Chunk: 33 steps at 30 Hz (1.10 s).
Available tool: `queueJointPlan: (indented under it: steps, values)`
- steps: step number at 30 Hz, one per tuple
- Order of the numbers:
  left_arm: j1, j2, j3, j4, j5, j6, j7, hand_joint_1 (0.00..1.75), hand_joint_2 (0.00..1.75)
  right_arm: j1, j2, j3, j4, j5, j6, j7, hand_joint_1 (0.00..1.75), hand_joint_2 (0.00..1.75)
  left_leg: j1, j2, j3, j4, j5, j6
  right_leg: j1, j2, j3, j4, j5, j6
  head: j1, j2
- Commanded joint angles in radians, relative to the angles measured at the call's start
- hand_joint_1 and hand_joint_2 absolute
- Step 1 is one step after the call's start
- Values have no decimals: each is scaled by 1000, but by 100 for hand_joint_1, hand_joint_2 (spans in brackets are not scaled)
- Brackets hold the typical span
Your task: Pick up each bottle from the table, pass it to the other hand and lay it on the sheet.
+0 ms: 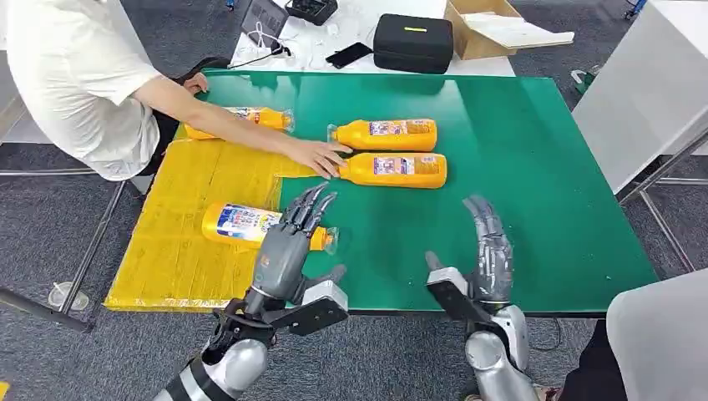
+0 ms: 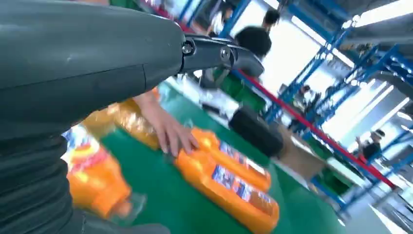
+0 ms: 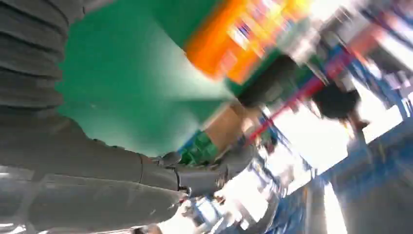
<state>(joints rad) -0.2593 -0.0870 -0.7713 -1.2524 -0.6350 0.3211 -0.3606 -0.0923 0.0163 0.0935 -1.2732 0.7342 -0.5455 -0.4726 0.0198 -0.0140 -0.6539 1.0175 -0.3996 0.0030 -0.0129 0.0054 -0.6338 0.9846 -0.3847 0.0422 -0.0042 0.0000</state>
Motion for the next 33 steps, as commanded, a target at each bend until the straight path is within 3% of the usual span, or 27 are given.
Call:
queueJointPlan:
  steps: [1,6,19,21,23,25,29,33]
  values:
    - [61,-73,-41,-16,293,-70,-82,0,175,-343,-157,87,565,144,77,79,0,175,-1,6,6,0,-2,2,-1,5,5,-1,0,0,0,0]
    - [51,-71,-43,-18,338,-79,-81,0,175,-359,-154,103,591,162,82,92,0,175,-2,1,4,0,0,3,-1,0,5,-1,1,1,0,0]
    - [28,-57,-60,-37,323,-15,-88,0,175,-379,-132,183,597,193,85,83,0,175,-1,2,4,0,0,3,-1,2,4,0,1,1,0,0]
    - [27,-56,-61,-29,323,-15,-88,0,175,-383,-131,192,601,190,112,91,0,175,-1,1,2,0,1,3,-1,1,2,0,1,1,0,0]
    - [22,-59,-63,-21,323,-19,-88,0,175,-428,-145,232,666,202,259,171,0,175,-2,2,3,0,0,3,-1,2,2,0,1,1,0,0]
    - [14,-63,-67,-16,327,-24,-88,0,175,-467,-148,250,733,196,335,217,0,175,-2,3,4,0,0,3,-1,2,3,1,1,1,0,0]
    - [8,-66,-72,-10,328,-28,-86,0,175,-500,-144,254,789,191,375,250,0,175,-1,1,3,0,1,3,-1,1,2,0,1,1,0,0]
    - [-5,-79,-81,7,331,-29,-71,0,175,-553,-133,294,841,222,443,355,0,175,-2,4,8,0,0,3,-1,1,6,0,1,0,0,0]
